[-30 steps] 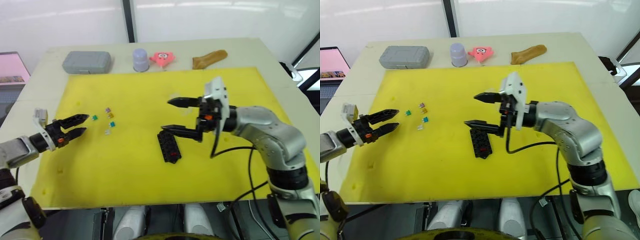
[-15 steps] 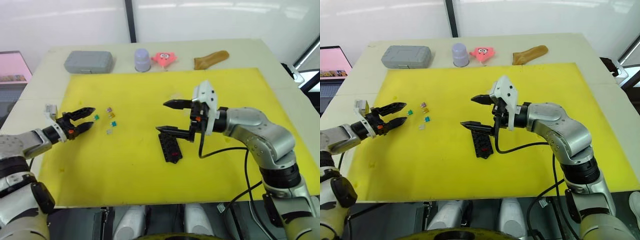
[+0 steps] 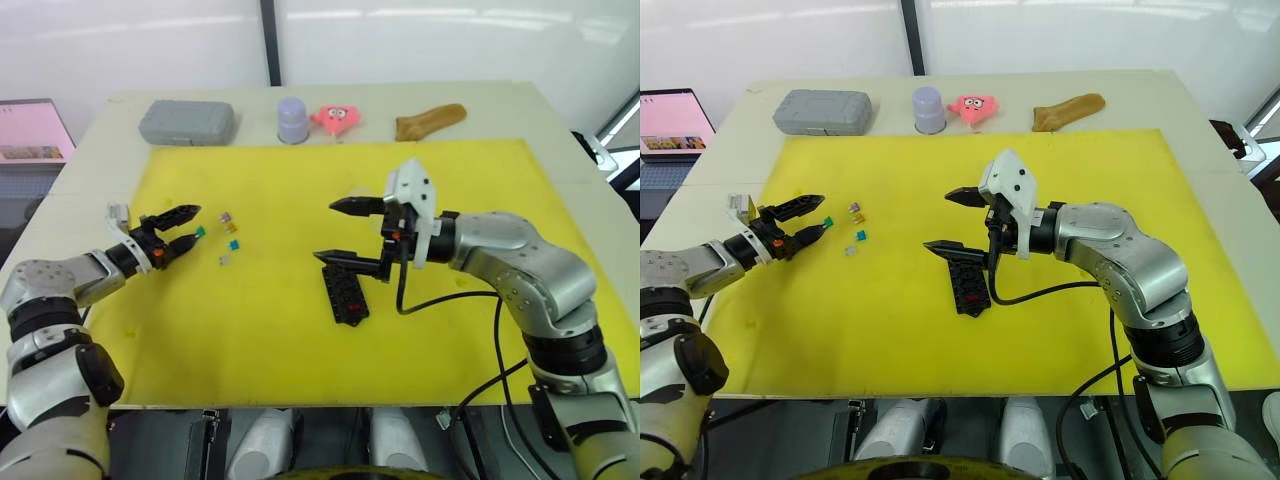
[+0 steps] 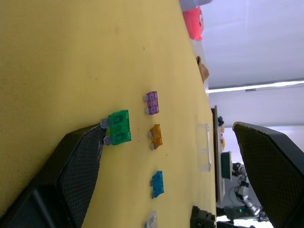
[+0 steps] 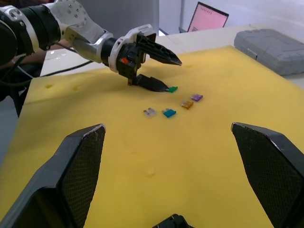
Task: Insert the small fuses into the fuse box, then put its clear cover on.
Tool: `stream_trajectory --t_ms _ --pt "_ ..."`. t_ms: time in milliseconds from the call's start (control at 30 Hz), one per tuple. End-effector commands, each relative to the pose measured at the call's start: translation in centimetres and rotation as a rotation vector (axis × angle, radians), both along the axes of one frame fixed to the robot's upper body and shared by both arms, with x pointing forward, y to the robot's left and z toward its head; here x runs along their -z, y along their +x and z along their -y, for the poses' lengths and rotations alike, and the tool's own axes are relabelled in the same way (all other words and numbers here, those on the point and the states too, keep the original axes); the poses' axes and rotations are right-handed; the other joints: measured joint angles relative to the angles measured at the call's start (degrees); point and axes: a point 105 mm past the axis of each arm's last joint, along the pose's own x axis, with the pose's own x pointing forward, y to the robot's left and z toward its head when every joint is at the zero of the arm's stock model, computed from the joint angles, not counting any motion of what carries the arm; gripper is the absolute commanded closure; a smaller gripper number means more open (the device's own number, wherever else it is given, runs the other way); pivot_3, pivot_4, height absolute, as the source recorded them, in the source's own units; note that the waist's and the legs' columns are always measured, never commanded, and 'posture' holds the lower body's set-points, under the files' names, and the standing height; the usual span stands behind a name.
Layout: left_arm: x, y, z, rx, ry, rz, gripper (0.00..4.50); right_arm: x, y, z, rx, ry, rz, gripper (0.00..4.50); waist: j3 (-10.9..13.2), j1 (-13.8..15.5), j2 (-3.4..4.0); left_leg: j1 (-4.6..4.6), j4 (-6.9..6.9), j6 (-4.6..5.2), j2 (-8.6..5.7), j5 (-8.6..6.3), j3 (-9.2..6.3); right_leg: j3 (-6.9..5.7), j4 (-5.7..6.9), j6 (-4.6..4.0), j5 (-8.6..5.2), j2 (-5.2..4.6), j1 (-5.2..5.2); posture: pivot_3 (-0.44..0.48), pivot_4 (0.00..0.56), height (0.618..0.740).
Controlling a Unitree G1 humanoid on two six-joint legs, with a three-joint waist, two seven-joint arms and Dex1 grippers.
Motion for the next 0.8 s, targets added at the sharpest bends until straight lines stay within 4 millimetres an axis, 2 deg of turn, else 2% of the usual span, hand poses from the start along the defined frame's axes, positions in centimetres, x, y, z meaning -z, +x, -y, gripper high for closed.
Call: stream_trajectory --t_ms 33,133,433,533,600,633,800 --pt "0.6 0.4 0.7 0.011 0.024 -0.007 0.83 -0.8 -0.6 -0.2 -0.022 -0.006 0.048 0.00 0.0 0.0 0.00 0.00 0.00 -0.01 0.00 0.00 0.00 0.00 0.00 0.00 0.00 0.00 0.00 0.000 0.150 0.740" --pt "0.9 0.3 1.1 0.035 0.037 -0.021 2.35 -0.9 -0.6 -0.1 -0.018 -0.006 0.050 0.00 0.0 0.0 0.00 -0.01 0.00 -0.01 -0.01 0.00 0.00 0.00 0.00 0.00 0.00 -0.01 0.00 0.000 0.150 0.740" --pt "1.7 0.6 1.0 0.022 0.087 -0.024 2.35 -1.1 -0.6 0.0 -0.012 0.001 0.052 0.00 0.0 0.0 -0.01 -0.03 -0.01 -0.01 -0.02 0.00 0.00 0.00 0.00 0.00 0.00 -0.02 -0.03 0.000 0.150 0.740" --pt "2.6 0.7 0.9 0.012 0.114 -0.054 3.20 -1.1 -0.6 0.0 -0.009 0.002 0.052 0.00 0.0 0.0 -0.01 -0.02 -0.01 -0.01 -0.01 0.01 -0.01 0.00 0.00 0.00 0.00 -0.01 -0.02 0.000 0.150 0.740" --pt "2.8 0.7 1.0 0.014 0.120 -0.060 4.18 -1.1 -0.5 0.1 -0.008 0.004 0.051 0.00 0.0 -0.1 -0.01 -0.02 -0.01 -0.01 -0.01 0.01 0.00 0.00 0.00 0.00 0.00 -0.01 -0.02 0.000 0.150 0.740" --pt "2.9 0.7 1.0 0.012 0.121 -0.056 4.41 -1.1 -0.6 0.0 -0.010 0.007 0.047 0.00 0.0 -0.1 0.03 -0.02 -0.02 -0.01 -0.01 0.00 0.00 0.00 0.00 0.00 0.00 -0.01 -0.02 0.000 0.150 0.740" --pt "2.7 0.8 0.8 0.005 0.136 -0.034 4.41 -0.8 -1.0 0.1 -0.019 0.007 0.033 0.00 0.0 0.0 0.06 0.02 -0.02 -0.01 0.00 0.01 0.00 0.00 0.02 0.00 0.00 -0.01 -0.01 0.000 0.150 0.740"
